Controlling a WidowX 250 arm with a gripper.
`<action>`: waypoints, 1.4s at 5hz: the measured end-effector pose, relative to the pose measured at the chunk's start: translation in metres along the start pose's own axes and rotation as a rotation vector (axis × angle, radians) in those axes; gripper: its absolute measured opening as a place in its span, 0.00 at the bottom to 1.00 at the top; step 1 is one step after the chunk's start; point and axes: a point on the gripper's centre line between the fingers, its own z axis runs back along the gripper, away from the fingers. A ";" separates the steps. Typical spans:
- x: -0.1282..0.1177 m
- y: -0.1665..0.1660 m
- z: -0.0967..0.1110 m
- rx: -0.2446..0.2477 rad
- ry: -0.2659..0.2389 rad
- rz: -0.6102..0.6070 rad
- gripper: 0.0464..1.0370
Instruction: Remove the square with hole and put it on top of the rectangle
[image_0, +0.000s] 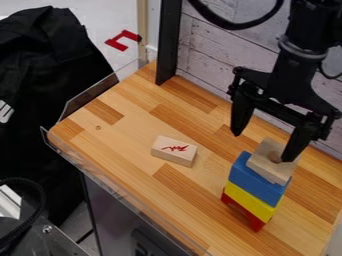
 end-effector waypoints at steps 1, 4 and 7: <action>-0.002 -0.001 0.002 0.000 0.002 0.005 0.96; -0.009 -0.014 0.012 -0.021 -0.031 -0.025 0.96; -0.009 -0.011 0.004 -0.032 -0.015 -0.021 0.96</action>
